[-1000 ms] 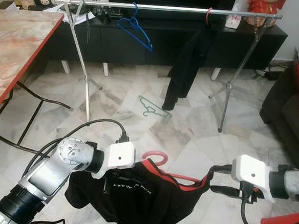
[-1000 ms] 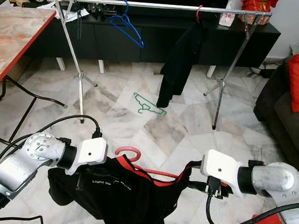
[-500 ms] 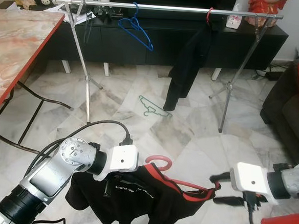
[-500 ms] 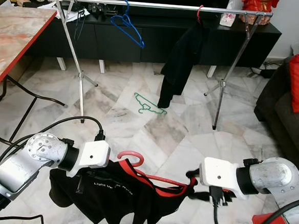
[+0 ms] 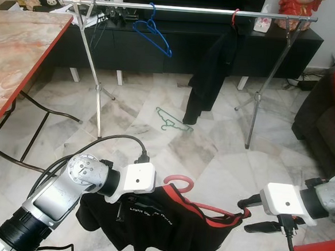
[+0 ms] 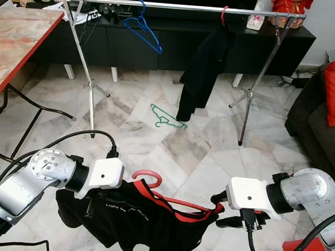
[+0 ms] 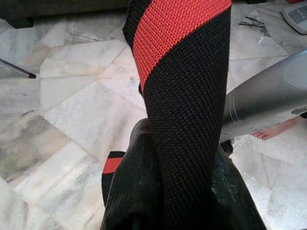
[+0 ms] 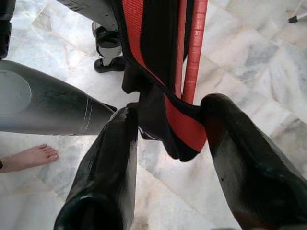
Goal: Hang hanger
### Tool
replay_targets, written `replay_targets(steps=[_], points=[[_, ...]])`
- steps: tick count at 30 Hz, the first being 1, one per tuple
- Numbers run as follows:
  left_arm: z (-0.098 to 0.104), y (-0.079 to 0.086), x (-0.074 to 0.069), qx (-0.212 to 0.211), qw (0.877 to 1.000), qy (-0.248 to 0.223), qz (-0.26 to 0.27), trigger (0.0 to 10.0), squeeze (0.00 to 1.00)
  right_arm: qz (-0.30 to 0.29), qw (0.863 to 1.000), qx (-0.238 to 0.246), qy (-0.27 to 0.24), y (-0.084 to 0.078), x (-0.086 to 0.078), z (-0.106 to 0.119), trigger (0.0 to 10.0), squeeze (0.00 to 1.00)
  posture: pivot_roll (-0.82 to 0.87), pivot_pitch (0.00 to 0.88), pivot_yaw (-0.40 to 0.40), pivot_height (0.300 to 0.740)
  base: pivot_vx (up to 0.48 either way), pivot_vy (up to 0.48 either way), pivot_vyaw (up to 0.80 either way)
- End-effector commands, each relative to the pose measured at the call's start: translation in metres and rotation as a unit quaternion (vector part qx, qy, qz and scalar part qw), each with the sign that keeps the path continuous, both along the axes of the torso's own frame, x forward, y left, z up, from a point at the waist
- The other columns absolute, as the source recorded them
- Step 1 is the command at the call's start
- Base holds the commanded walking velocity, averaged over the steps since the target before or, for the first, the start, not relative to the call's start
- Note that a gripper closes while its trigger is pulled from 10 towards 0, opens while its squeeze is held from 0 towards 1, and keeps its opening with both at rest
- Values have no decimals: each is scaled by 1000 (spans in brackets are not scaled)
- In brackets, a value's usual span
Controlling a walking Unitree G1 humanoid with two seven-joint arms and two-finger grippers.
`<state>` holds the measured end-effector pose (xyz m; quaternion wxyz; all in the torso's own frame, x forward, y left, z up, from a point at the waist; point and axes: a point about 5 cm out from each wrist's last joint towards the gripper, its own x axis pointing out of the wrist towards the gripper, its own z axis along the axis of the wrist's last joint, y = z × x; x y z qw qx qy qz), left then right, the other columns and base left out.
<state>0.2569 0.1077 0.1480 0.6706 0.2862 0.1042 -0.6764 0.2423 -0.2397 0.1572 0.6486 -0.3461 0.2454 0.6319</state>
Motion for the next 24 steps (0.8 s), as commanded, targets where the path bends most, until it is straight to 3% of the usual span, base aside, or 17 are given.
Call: replay_targets(steps=[1, 3, 4, 5, 7, 24], points=[[4, -6, -2, -5, 1000, -9, -15, 10000, 0, 13, 1000, 1, -3, 3, 2, 0, 10000, 0, -131, 47, -49, 740, 0, 0, 0], [4, -7, -2, -6, 1000, -10, -14, 10000, 0, 16, 1000, 2, 1, 3, 1, -1, 10000, 0, -131, 47, -49, 740, 0, 0, 0], [4, -7, -2, -6, 1000, -10, -14, 10000, 0, 16, 1000, 3, 3, 4, 1, -1, 4588, 0, -131, 47, -49, 740, 0, 0, 0], [4, -7, -2, -6, 1000, -10, -15, 10000, 0, 16, 1000, 2, 7, 4, 0, -3, 510, 0, -129, 41, -48, 740, 0, 0, 0], [4, -7, -2, -7, 1000, -12, -14, 10000, 0, 15, 1000, -3, 7, 4, 1, -7, 0, 0, -129, 41, -48, 740, 0, 0, 0], [10, -7, -3, -20, 1000, -3, -16, 10000, 0, 11, 1000, -17, 4, 4, 3, -15, 0, 0, -123, 44, -52, 740, 0, 0, 0]])
